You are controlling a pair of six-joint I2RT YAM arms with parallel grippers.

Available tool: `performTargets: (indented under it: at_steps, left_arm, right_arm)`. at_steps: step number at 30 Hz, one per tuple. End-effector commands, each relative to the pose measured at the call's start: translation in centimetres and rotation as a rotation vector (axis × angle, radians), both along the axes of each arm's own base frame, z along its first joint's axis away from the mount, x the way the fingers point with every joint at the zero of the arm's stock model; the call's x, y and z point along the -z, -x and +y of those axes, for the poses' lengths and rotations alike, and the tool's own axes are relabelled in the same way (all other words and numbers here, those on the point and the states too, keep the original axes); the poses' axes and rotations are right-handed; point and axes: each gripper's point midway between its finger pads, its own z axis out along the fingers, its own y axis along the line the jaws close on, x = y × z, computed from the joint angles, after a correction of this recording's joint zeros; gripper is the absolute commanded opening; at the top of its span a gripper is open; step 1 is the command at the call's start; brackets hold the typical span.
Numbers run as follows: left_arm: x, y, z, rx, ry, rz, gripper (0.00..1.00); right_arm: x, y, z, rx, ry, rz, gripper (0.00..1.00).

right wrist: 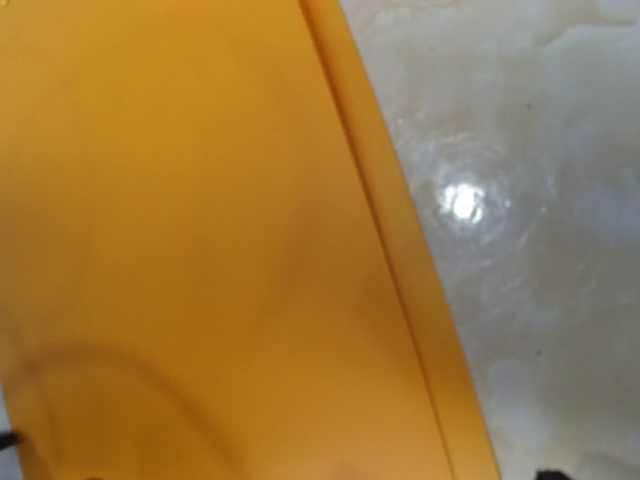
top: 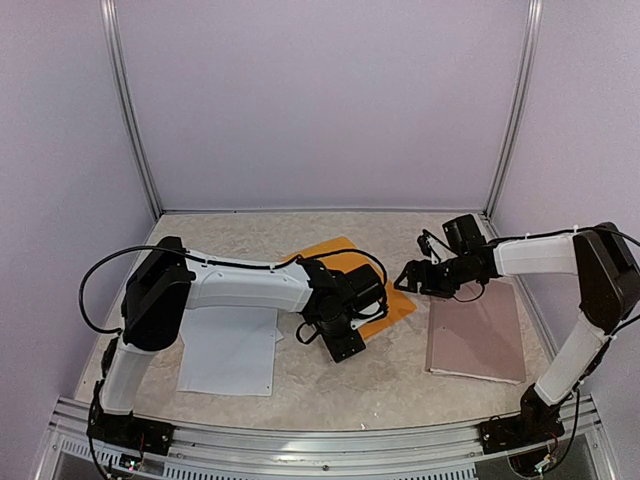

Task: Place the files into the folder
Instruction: Pick up the folder from the center of the board.

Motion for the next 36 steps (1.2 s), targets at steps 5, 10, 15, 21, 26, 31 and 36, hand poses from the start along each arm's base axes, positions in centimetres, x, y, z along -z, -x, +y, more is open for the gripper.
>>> performTargets:
  at_steps: [5, 10, 15, 21, 26, 31, 36]
  left_arm:
    - [0.6, -2.0, 0.5, 0.027, -0.103, -0.099, 0.6]
    - [-0.1, -2.8, 0.4, 0.019, -0.09, -0.154, 0.46]
    - [-1.7, -3.2, 0.2, 0.019, -0.051, -0.219, 0.34]
    - [-3.5, -3.9, 0.2, 0.023, -0.022, -0.309, 0.16]
    - [-3.6, -4.0, 0.3, 0.025, -0.024, -0.336, 0.06]
    - [-4.1, -4.1, 0.4, 0.017, -0.007, -0.366, 0.0]
    - [-4.3, -4.2, 0.9, 0.01, 0.0, -0.386, 0.0]
  right_arm:
    - [0.7, 0.6, 0.3, -0.022, -0.028, 0.006, 0.91]
    - [1.0, 0.9, 0.4, -0.025, -0.039, 0.012, 0.91]
    - [1.0, 1.0, 0.5, -0.029, -0.047, 0.014, 0.91]
    - [0.5, 0.9, 0.6, -0.033, -0.049, 0.008, 0.91]
    - [0.3, 0.8, 0.6, -0.037, -0.044, 0.008, 0.91]
    - [0.3, 0.8, 0.6, -0.041, -0.045, 0.012, 0.91]
    - [-0.4, 0.5, 0.5, -0.026, -0.037, 0.011, 0.92]
